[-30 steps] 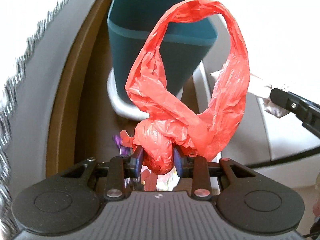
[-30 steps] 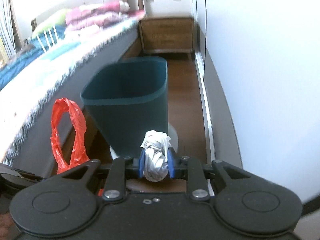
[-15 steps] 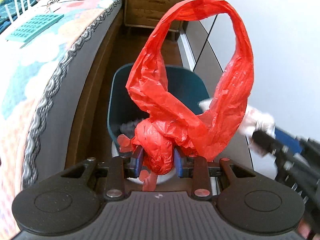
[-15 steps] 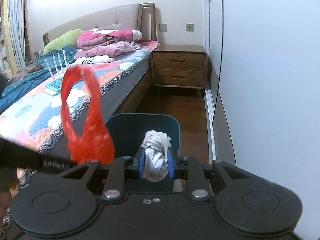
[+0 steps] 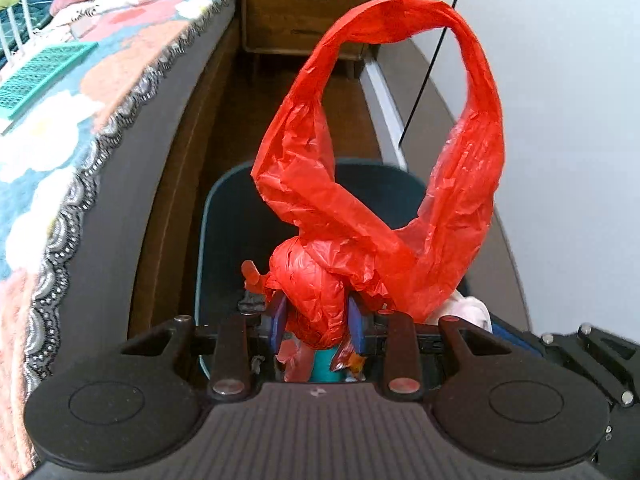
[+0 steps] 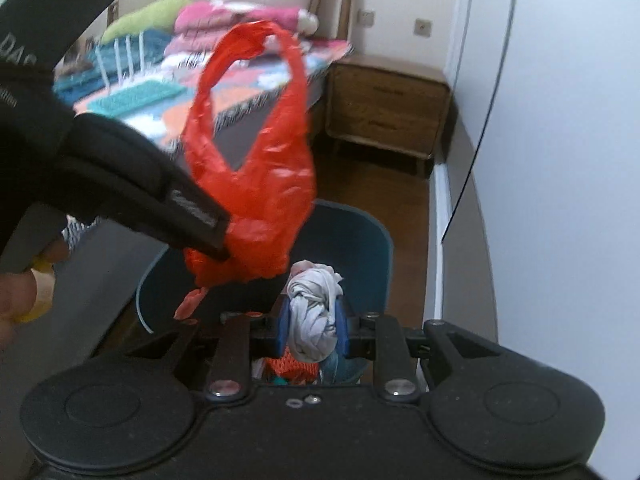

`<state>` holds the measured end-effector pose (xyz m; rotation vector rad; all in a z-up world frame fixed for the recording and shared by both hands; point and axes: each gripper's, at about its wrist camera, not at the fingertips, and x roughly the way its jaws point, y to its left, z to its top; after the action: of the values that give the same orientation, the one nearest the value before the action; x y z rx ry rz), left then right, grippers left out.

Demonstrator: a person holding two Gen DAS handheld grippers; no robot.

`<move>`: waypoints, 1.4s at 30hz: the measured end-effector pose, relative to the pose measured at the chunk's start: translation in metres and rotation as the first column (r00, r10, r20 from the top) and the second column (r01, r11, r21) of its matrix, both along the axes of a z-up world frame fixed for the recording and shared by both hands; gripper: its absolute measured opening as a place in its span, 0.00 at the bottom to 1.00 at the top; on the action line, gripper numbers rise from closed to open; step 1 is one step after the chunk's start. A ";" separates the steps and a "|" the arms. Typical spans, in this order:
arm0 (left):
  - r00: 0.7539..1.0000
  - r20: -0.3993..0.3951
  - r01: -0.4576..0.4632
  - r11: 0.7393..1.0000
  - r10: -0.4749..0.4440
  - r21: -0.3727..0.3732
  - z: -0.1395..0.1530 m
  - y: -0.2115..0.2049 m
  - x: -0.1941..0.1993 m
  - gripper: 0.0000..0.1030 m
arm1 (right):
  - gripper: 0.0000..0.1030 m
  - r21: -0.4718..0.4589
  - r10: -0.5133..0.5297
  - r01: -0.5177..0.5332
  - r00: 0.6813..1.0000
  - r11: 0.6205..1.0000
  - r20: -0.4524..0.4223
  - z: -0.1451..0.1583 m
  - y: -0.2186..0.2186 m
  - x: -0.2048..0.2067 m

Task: Collect trash
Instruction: 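Carry the red bag and white tissue into the wastebasket and open both tools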

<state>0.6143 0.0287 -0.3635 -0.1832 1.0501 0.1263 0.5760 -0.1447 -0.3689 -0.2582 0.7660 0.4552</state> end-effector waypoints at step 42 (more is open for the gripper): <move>0.998 0.009 0.067 0.997 -0.067 0.030 -0.042 -0.006 -0.036 0.47 | 0.48 0.055 0.003 0.003 0.995 0.998 -0.095 -0.027 -0.033 -0.016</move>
<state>0.5785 0.0230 -0.4055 -0.1213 1.0428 0.0801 0.5600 -0.1772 -0.3961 -0.1858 0.8453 0.4906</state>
